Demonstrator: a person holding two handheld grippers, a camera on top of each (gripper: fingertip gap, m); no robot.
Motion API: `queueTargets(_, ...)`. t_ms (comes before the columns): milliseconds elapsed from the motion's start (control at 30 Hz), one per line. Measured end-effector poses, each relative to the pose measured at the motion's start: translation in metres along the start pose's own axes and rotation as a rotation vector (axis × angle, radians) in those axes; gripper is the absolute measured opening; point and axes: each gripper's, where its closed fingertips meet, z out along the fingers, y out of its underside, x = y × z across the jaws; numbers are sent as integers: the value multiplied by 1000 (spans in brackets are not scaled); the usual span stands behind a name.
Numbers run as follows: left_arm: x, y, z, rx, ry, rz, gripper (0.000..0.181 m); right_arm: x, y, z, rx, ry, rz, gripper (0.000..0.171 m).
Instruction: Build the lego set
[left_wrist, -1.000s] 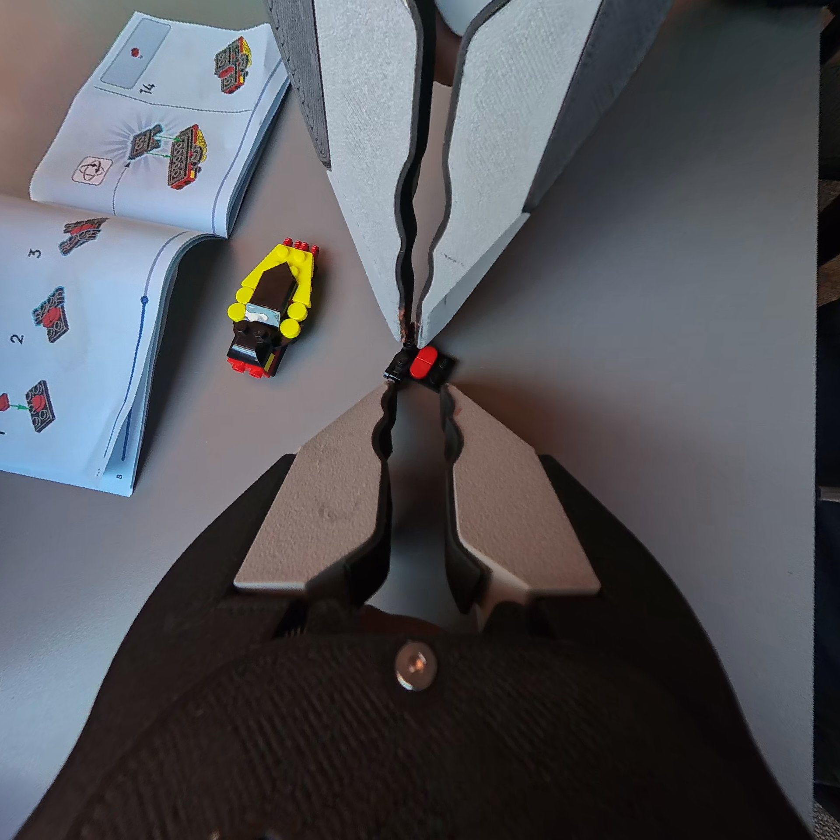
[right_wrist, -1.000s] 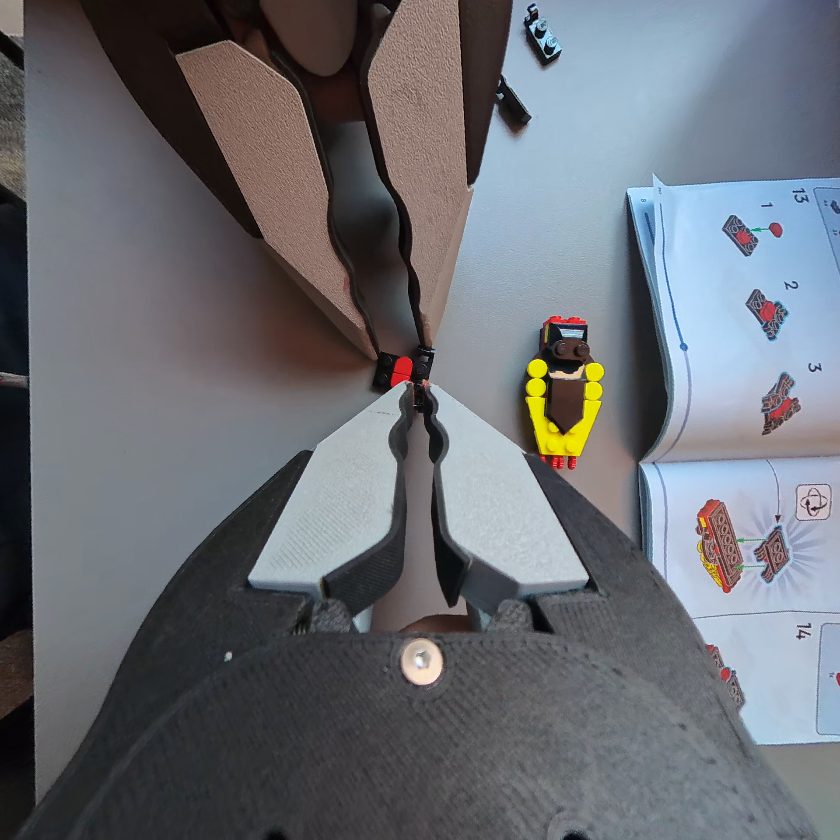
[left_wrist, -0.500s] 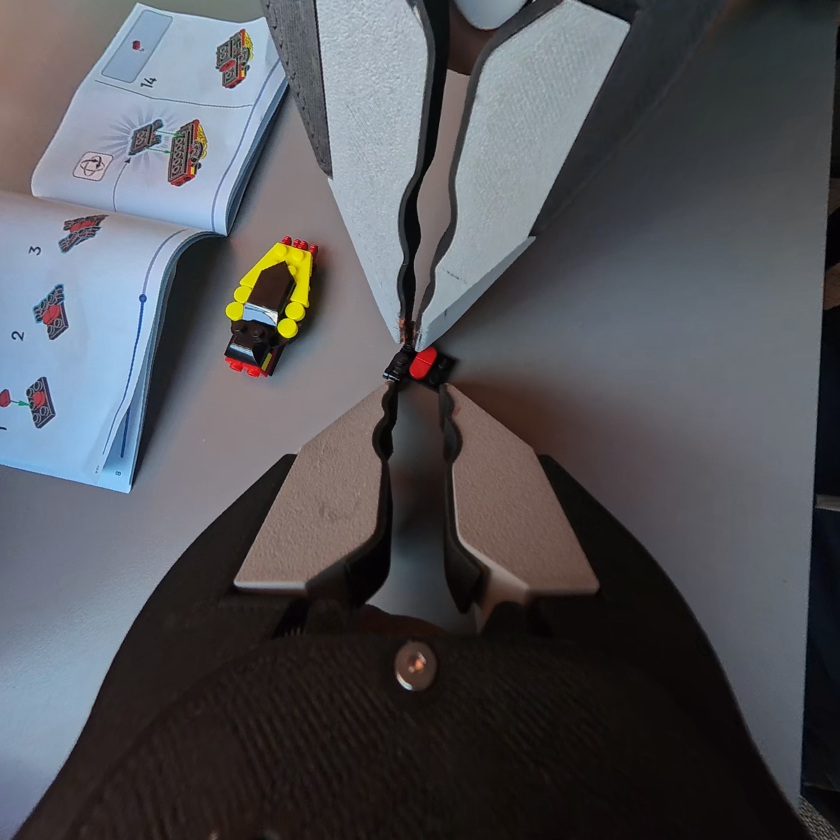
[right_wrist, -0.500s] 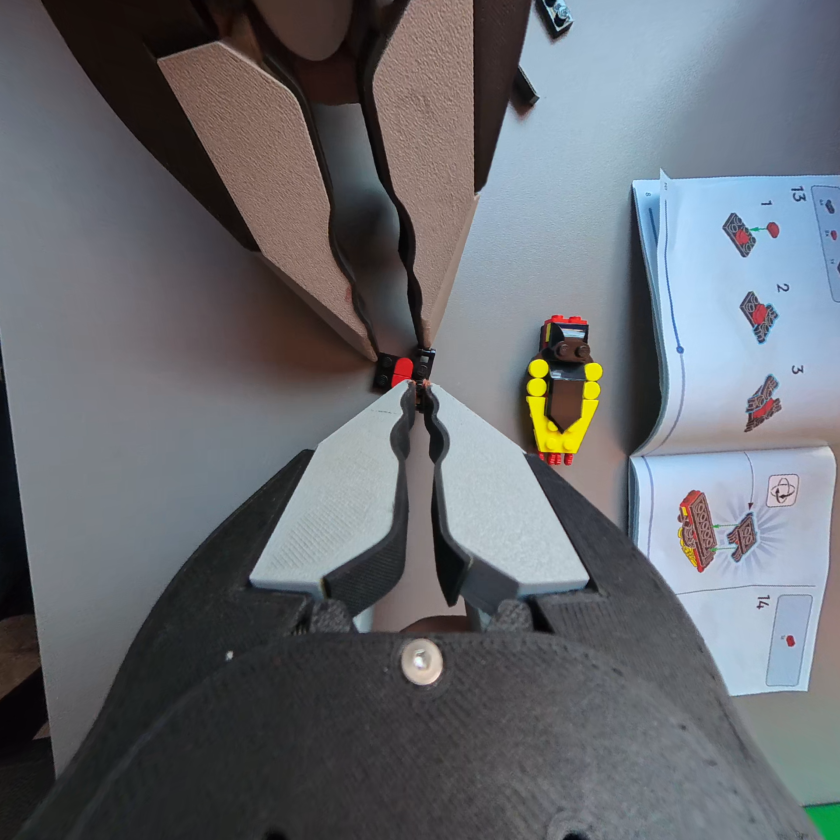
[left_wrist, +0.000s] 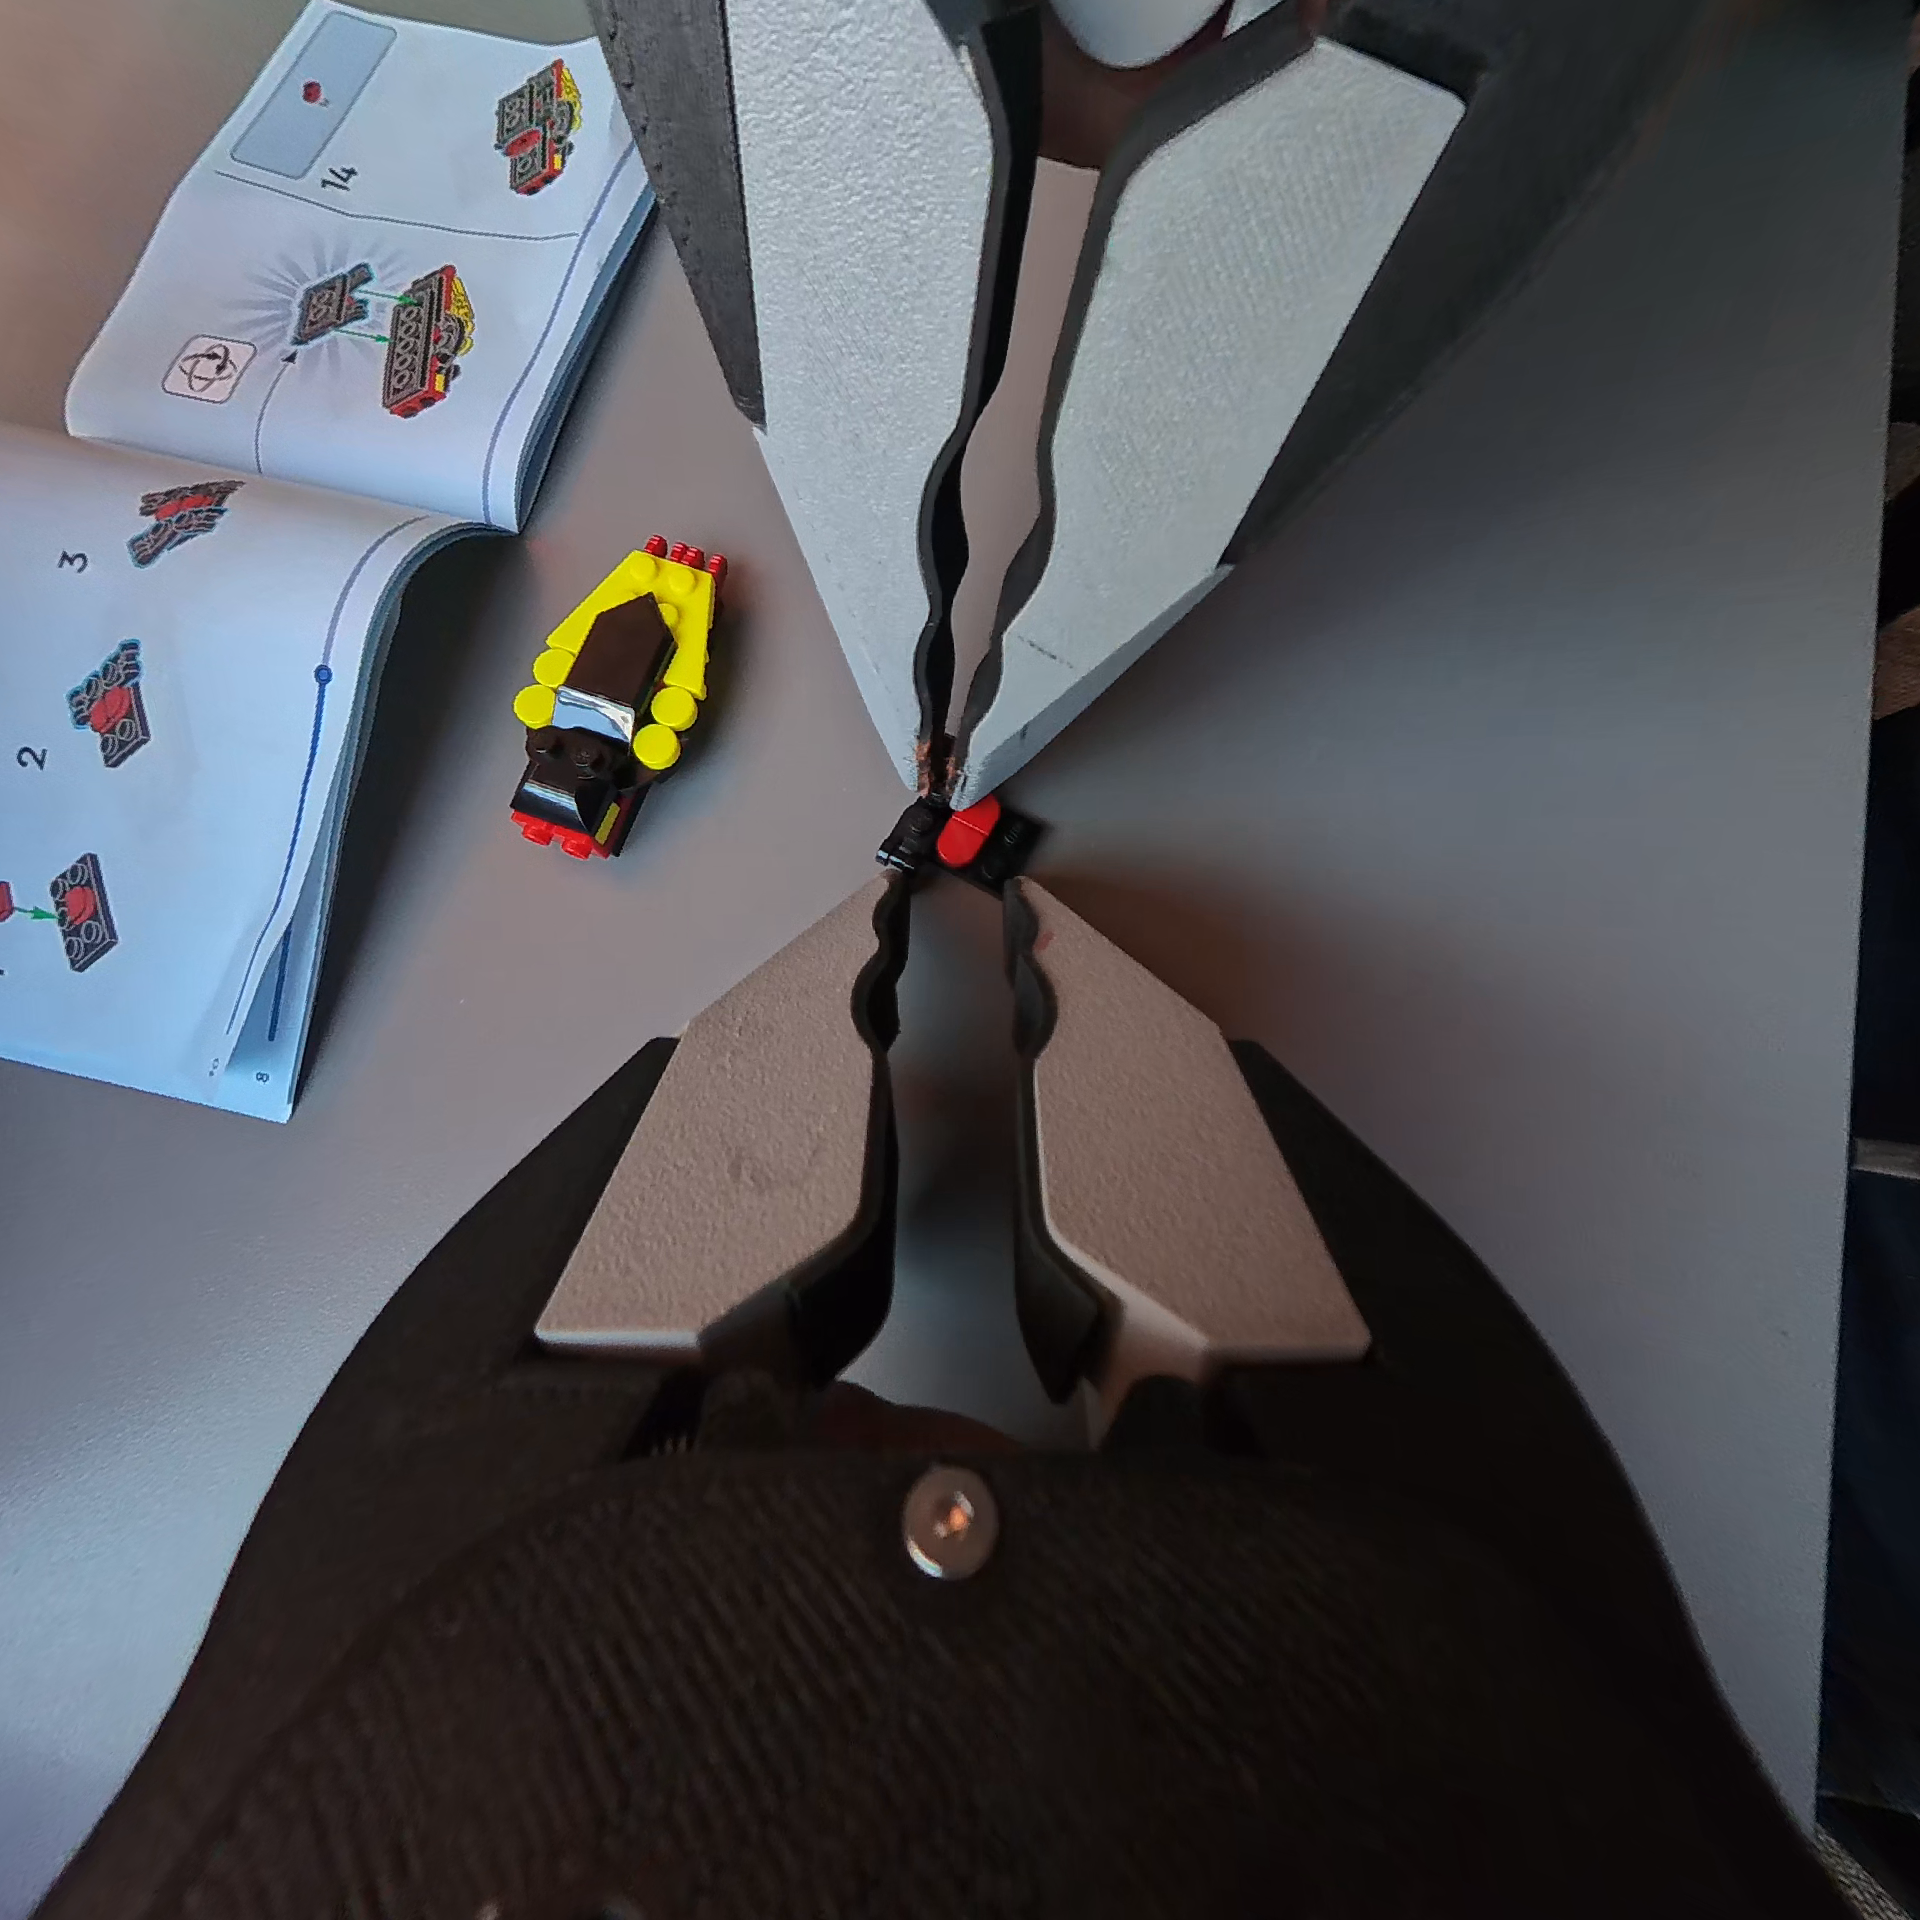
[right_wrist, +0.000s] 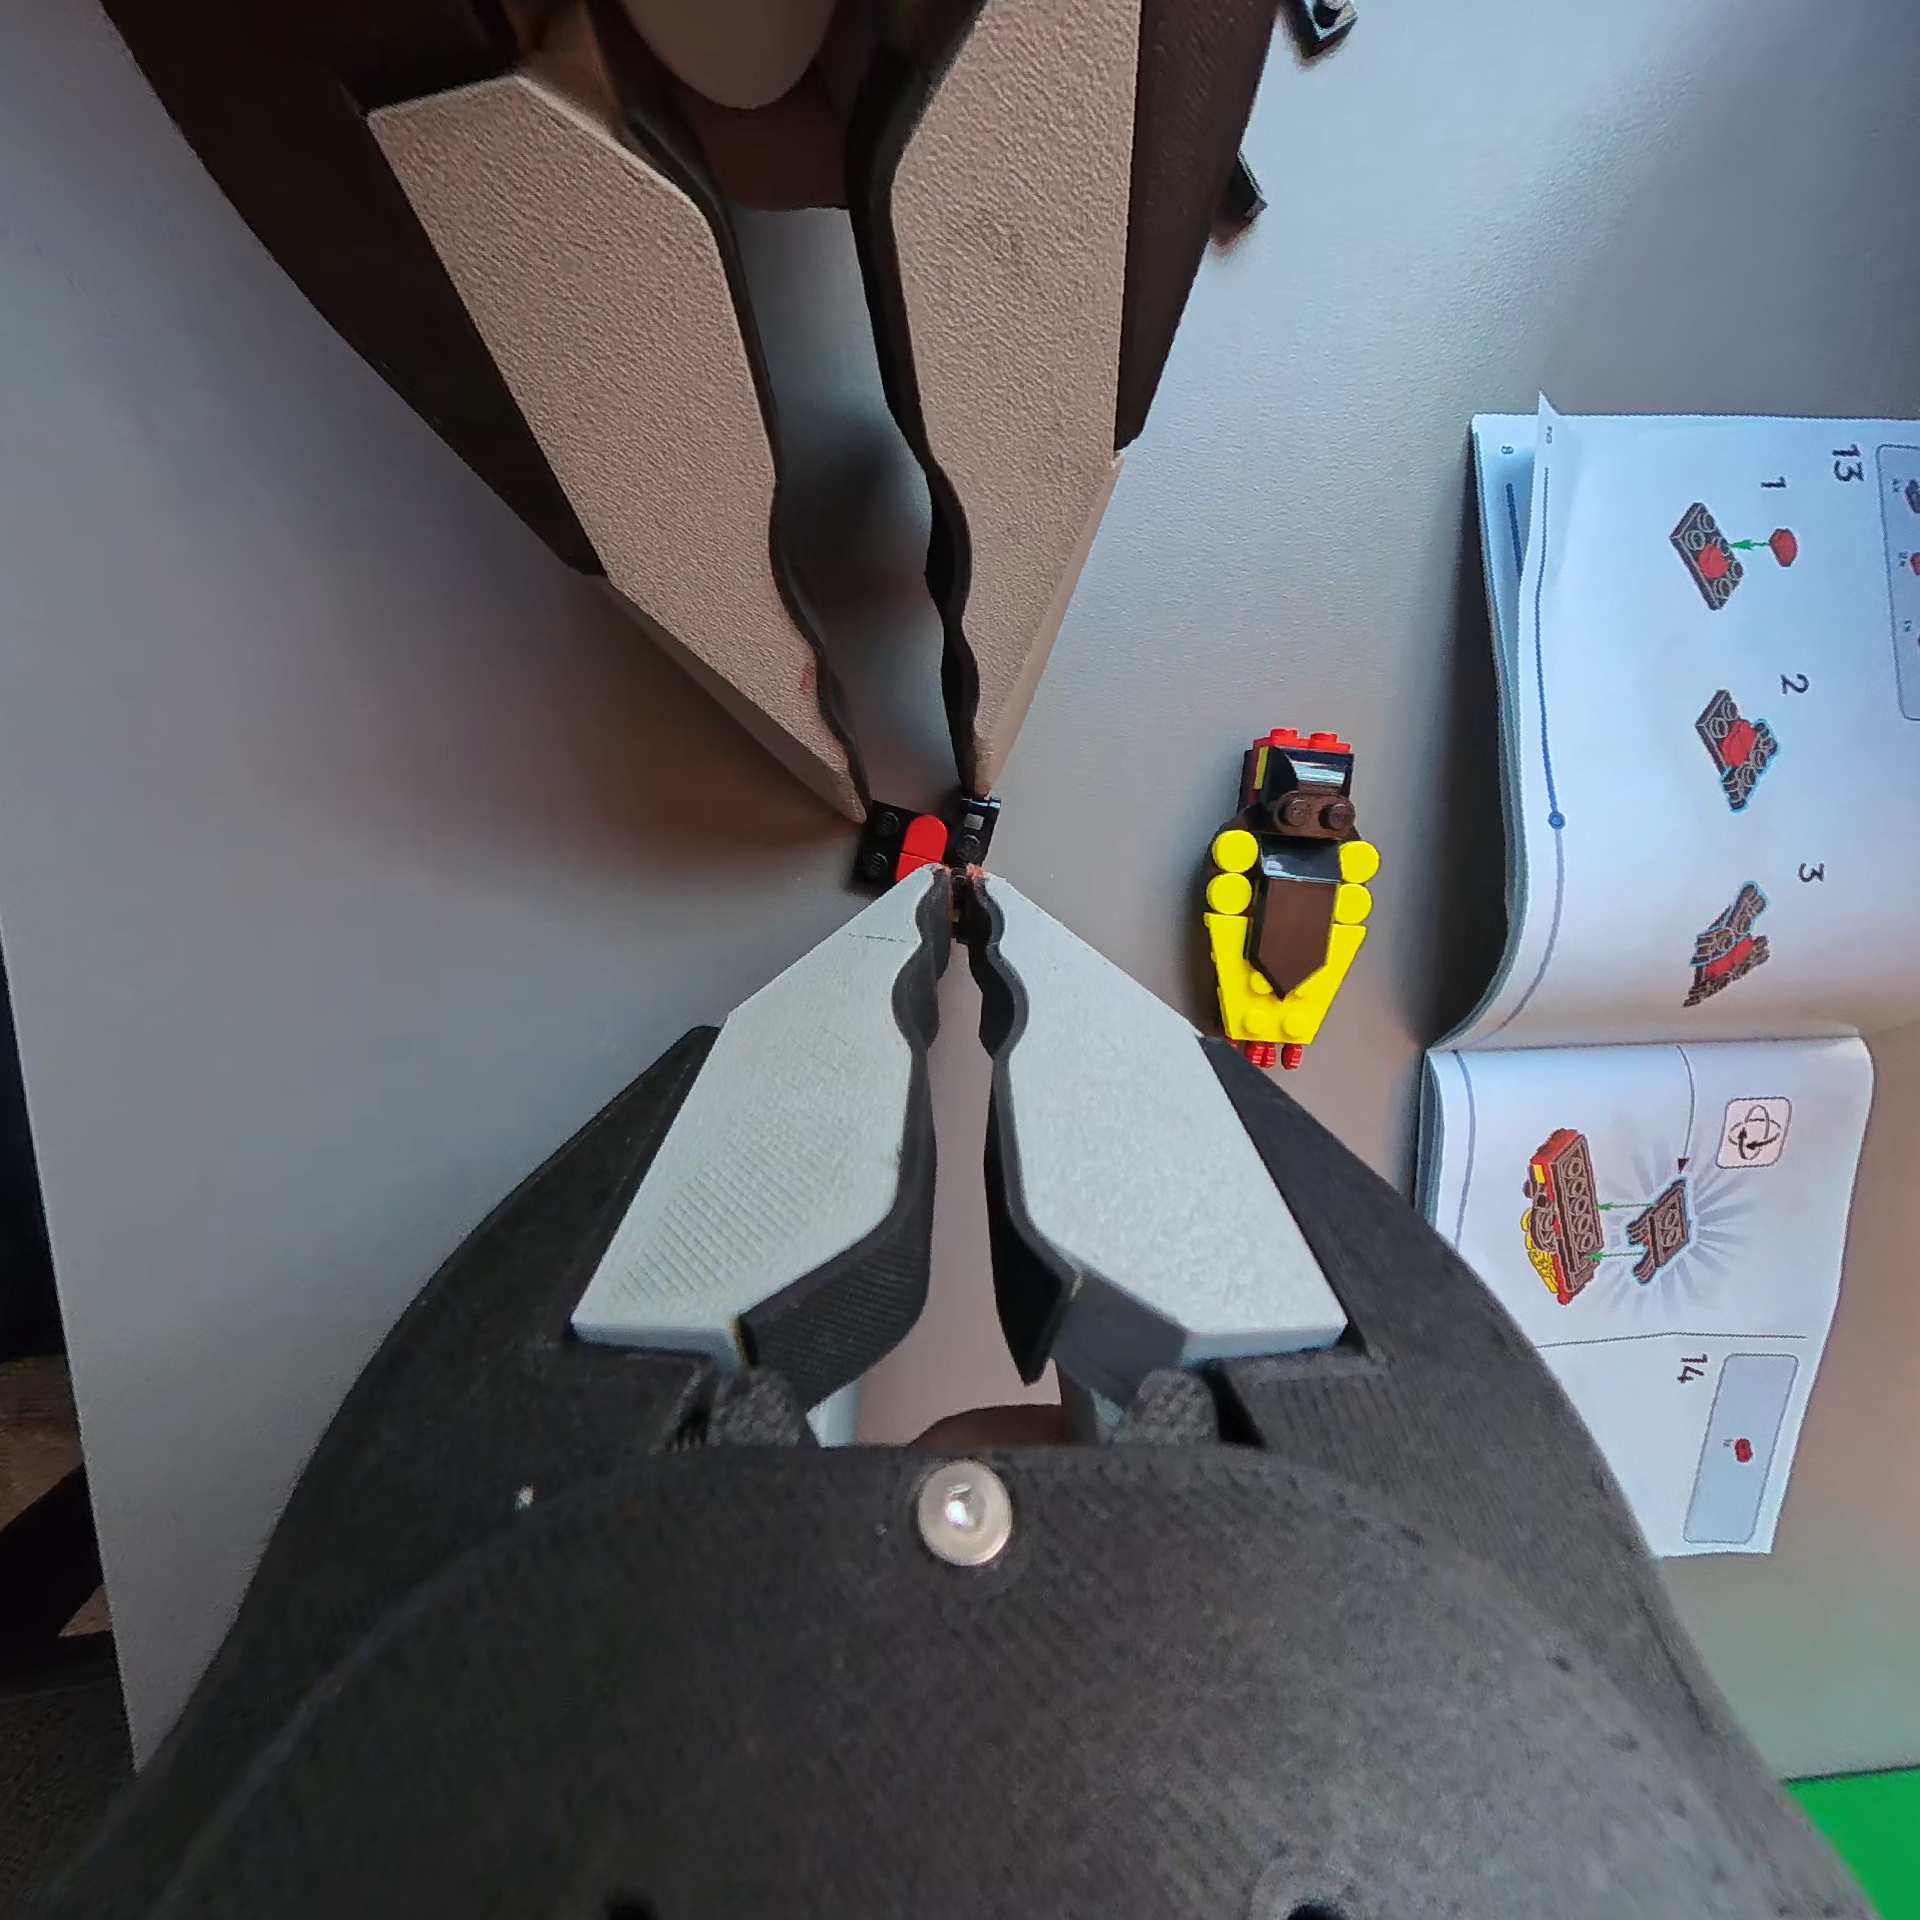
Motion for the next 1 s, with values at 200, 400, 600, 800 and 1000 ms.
queueTargets(200,0,0,0,2,6,-4,16,0,0,0,-23,13,-25,0)
queueTargets(400,0,0,0,2,9,-9,16,-1,0,1,-18,29,-35,0)
queueTargets(600,0,0,0,4,13,-14,16,-1,0,1,-10,53,-49,0)
queueTargets(800,0,0,0,5,14,-17,16,-1,0,1,9,69,-50,0)
queueTargets(1000,0,0,0,7,17,-18,16,0,0,1,30,98,-55,0)
